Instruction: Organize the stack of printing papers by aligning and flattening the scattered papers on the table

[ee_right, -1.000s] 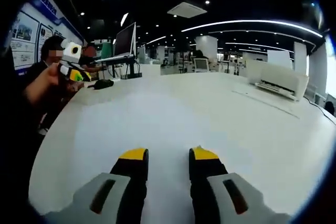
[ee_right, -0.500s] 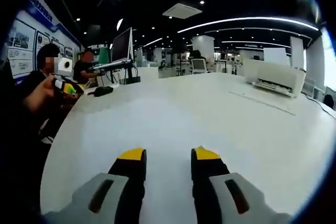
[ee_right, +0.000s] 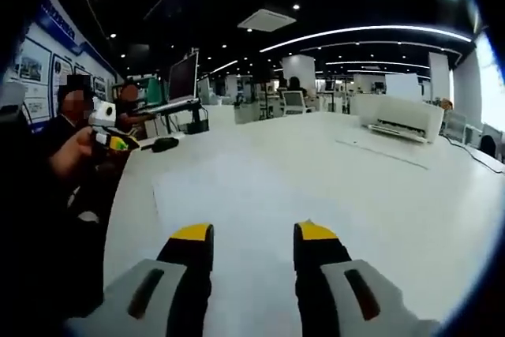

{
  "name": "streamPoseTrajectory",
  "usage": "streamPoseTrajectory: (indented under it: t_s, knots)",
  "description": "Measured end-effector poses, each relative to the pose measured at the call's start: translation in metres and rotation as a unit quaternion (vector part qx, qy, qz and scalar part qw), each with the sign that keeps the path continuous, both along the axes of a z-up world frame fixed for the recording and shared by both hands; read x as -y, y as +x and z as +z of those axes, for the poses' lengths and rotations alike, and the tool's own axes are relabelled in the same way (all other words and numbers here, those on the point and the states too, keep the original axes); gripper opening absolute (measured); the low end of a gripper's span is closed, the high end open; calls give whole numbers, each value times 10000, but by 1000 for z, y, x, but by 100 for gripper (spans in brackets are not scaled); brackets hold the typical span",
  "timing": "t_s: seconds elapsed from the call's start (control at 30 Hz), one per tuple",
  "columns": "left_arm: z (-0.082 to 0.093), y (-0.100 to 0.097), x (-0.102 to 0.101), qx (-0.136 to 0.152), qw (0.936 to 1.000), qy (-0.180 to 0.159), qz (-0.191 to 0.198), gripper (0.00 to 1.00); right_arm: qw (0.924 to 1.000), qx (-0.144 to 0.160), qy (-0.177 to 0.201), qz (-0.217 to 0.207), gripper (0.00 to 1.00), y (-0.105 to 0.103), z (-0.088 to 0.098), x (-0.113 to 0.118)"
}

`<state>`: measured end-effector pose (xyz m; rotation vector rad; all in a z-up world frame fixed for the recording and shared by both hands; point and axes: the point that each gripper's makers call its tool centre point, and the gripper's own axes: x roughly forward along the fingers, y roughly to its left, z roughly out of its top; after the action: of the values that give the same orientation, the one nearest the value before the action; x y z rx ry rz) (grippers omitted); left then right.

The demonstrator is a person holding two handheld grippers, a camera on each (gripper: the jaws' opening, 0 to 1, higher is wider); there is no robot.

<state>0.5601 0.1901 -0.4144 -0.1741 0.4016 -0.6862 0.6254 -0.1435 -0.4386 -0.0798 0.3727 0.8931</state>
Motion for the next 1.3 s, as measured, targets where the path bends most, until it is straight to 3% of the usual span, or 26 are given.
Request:
streamPoseTrajectory:
  t_s: [0.3,0.63,0.83,1.3]
  knots:
    - [2,-12,-7,152,9998,70,95,32,10000,45,-36,8,41,-31,27,16]
    - [8,-31,-12,143,9996,235,52,34,9997,80,-22,-233,43,-63,44,43]
    - [18,-47,-15,172,9992,349,-10,33,9995,30,-28,-305,43,-84,51,53]
    - [48,-77,-22,311,9988,384,1,38,9987,-55,-433,-245,50,-122,66,65]
